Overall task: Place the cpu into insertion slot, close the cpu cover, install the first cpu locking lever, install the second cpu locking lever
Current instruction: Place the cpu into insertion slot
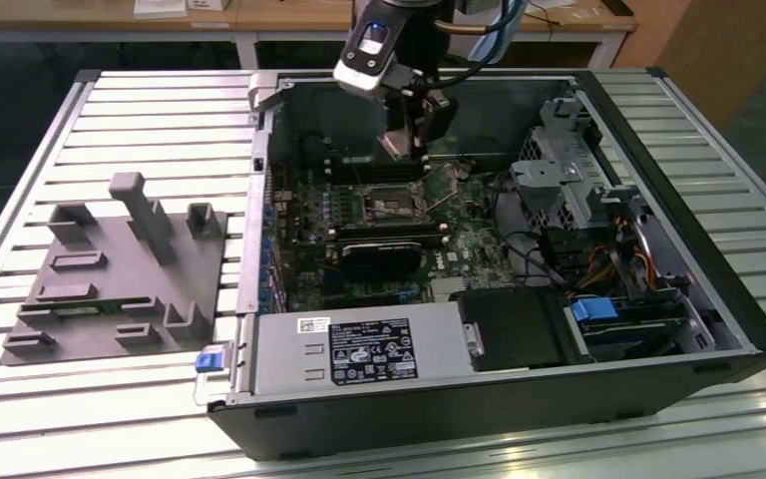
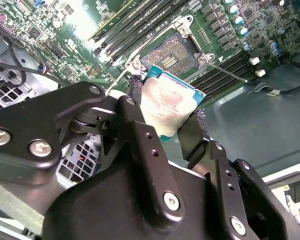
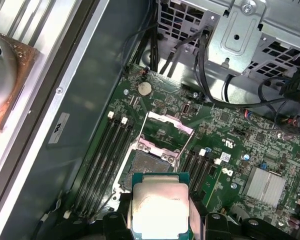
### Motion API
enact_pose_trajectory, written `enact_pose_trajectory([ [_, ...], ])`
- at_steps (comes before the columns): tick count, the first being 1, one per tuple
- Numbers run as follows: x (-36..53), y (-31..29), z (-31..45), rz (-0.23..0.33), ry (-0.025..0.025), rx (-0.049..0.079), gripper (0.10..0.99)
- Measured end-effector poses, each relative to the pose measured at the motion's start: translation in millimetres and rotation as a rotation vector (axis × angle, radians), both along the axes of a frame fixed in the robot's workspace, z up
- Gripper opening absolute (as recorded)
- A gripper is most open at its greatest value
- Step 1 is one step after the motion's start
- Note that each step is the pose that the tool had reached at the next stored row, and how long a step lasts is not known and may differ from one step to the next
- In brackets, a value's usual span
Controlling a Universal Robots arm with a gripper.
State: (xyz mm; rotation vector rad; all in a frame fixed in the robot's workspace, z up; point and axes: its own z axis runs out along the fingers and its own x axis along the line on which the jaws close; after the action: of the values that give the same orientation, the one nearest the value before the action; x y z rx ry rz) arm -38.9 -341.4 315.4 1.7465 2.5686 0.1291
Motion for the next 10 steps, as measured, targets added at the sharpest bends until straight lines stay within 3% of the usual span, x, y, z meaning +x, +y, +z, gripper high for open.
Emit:
enact_pose_trajectory([
  [4, 0.0, 0.0, -1.5, -0.024, 0.0001, 0.0, 0.537],
  [10, 0.0, 0.1, -5.6, -0.117, 0.0, 0.0, 0.537],
])
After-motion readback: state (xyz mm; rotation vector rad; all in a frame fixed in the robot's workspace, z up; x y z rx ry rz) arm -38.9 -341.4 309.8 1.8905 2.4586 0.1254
